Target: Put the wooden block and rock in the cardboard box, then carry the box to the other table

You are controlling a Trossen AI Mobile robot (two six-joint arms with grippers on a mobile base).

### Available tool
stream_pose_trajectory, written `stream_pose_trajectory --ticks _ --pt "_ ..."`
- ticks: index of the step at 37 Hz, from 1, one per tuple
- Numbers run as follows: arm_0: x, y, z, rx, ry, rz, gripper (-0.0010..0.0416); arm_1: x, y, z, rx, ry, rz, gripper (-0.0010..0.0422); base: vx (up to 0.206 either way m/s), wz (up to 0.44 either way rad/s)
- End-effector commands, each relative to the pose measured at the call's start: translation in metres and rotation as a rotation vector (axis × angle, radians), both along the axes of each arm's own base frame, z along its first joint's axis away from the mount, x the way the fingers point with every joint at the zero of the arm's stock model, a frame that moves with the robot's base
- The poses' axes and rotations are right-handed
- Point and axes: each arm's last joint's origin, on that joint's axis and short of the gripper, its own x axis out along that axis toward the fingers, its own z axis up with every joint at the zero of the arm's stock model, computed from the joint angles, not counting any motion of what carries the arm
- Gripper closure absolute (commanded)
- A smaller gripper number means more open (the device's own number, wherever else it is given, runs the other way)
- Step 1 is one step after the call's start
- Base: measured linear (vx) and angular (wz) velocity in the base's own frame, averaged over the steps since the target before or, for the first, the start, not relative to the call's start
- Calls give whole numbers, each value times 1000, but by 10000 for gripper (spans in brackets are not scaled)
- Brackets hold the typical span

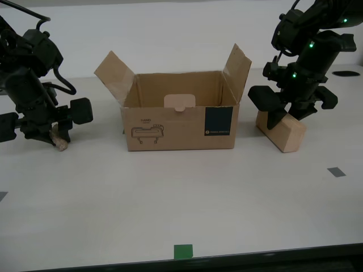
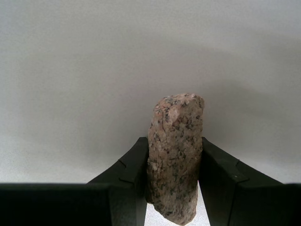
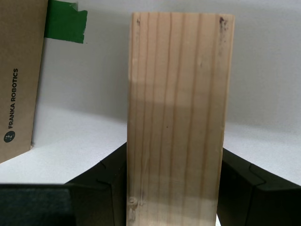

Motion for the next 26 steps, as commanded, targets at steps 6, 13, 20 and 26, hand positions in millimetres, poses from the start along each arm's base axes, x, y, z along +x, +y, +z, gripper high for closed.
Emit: stream_pose_trajectory --ticks 6,13,20,26 --pt "1 0 11 13 -34 0 407 0 -1 0 -12 3 -15 412 0 0" --pt "-1 -1 31 27 -84 0 407 -1 -1 13 -29 -26 -26 413 0 0" --pt "-6 -3 60 36 -160 -6 407 -2 -1 43 -29 -124 -41 413 0 0" --pt "-14 -5 88 50 -230 -18 407 -7 -1 79 -14 -242 -88 413 0 0"
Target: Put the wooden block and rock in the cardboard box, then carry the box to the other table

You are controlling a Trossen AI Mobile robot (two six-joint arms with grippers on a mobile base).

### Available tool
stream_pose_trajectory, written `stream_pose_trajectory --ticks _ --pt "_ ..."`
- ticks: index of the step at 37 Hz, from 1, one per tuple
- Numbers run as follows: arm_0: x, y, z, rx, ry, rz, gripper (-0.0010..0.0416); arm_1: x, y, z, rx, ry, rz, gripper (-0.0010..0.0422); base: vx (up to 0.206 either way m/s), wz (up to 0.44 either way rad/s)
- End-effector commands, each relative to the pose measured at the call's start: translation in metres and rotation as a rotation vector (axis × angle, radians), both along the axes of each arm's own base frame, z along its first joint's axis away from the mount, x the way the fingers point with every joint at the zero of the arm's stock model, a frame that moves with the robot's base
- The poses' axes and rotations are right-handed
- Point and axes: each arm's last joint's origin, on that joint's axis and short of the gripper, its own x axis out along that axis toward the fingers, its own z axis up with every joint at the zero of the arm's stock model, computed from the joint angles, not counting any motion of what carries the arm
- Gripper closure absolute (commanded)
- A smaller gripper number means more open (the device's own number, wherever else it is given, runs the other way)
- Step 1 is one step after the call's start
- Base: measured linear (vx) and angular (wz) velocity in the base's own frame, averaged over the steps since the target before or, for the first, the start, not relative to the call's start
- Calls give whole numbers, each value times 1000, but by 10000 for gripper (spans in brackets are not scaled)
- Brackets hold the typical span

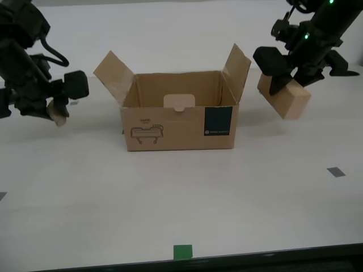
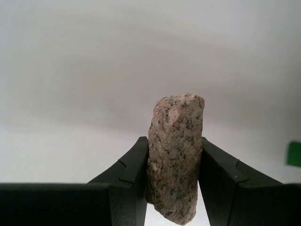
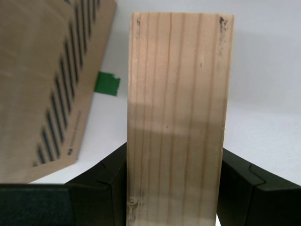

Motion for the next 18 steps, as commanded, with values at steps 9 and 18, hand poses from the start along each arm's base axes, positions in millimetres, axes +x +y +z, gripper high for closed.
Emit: stream_pose_trajectory --ticks 9,18 --pt "-19 -6 58 38 -164 -20 407 -20 1 78 33 -257 -94 413 0 0" --pt "-27 -9 102 71 -264 -21 406 -32 -1 131 -17 -384 -228 413 0 0"
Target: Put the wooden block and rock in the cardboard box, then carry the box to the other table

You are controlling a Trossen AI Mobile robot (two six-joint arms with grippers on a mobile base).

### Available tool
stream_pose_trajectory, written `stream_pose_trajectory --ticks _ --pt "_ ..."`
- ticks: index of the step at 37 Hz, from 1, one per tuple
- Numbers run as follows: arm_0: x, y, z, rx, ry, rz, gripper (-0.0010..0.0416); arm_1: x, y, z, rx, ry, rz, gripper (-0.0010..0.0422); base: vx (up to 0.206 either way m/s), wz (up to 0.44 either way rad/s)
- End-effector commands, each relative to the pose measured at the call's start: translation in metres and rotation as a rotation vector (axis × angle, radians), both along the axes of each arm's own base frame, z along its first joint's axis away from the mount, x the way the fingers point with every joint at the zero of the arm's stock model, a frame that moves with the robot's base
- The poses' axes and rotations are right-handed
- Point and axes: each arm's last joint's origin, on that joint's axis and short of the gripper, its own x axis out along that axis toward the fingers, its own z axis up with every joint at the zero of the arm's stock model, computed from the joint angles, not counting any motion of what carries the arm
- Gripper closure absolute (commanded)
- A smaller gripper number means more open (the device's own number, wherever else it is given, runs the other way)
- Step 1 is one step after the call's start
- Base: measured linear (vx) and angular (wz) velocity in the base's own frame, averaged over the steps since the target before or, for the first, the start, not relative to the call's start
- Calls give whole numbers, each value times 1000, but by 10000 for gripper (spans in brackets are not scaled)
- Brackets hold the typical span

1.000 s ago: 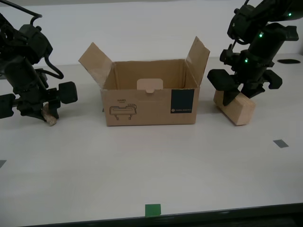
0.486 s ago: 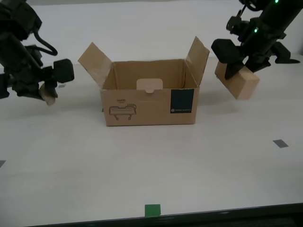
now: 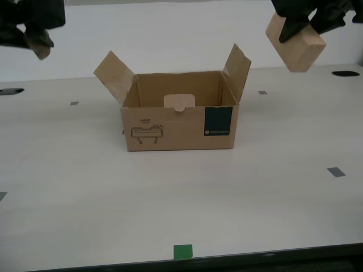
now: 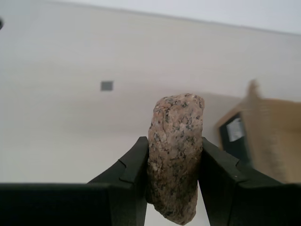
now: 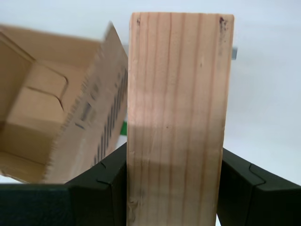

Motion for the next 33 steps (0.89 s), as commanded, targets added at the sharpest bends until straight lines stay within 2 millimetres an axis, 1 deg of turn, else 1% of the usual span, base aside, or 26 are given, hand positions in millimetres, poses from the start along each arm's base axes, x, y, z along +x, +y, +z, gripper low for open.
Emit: stream_pose_trajectory --ticks 1,6,12,16,20,26,33 --pt "-2 0 19 16 -49 -3 407 -2 -2 22 -38 -59 -64 413 0 0" --pt "-2 2 42 85 -95 47 407 0 -5 47 -97 -119 -147 413 0 0" --pt "0 7 67 215 -127 135 407 1 -10 71 -146 -176 -240 413 0 0" --pt "0 9 80 234 -159 145 407 1 -15 86 -155 -211 -273 413 0 0" --pt "1 9 89 265 -174 155 407 0 -24 99 -159 -245 -313 413 0 0" --pt "0 14 95 366 -167 219 406 -5 -43 109 -171 -278 -395 413 0 0" --pt "-2 26 98 396 -203 258 407 -9 -65 107 -193 -303 -471 413 0 0"
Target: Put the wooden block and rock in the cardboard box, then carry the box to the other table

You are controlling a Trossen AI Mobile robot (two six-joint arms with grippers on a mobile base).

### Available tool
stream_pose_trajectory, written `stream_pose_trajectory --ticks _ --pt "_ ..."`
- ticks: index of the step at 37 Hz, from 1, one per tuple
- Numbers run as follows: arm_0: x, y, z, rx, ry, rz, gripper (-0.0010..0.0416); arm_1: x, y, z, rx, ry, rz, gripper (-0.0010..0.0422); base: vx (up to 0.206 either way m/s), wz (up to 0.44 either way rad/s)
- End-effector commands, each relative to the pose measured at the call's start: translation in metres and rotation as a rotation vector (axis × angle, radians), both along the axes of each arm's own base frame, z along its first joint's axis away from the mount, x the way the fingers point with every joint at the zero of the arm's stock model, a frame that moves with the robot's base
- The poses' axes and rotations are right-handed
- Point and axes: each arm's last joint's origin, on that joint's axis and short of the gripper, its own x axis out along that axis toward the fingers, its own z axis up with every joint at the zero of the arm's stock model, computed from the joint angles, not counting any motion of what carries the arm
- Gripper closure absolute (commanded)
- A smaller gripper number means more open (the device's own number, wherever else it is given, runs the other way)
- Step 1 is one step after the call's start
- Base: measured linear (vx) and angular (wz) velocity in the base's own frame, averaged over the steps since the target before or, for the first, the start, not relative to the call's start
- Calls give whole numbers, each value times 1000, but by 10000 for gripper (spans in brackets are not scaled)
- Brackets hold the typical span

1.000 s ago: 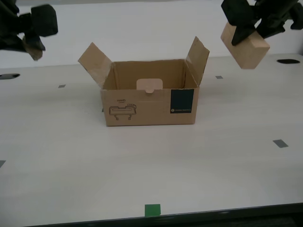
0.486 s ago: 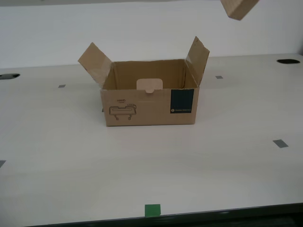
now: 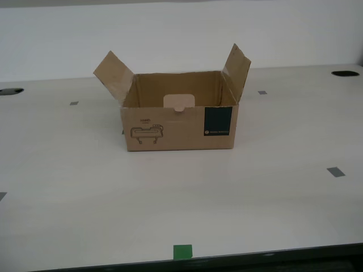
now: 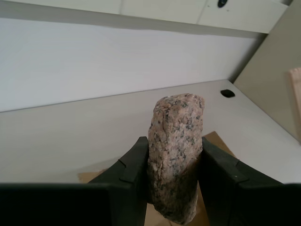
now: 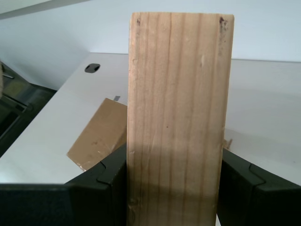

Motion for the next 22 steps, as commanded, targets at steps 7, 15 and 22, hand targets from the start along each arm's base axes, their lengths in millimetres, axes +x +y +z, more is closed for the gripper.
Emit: stream_pose_trajectory --ticks 7,15,22 --pt "-3 24 -2 70 -78 53 407 -6 -21 -10 -2 -11 -35 413 0 0" --pt "-7 43 -20 114 -104 91 407 3 -39 -30 18 48 -79 413 0 0" --pt "-10 47 -40 97 -80 64 407 18 -66 -58 56 123 -142 413 0 0"
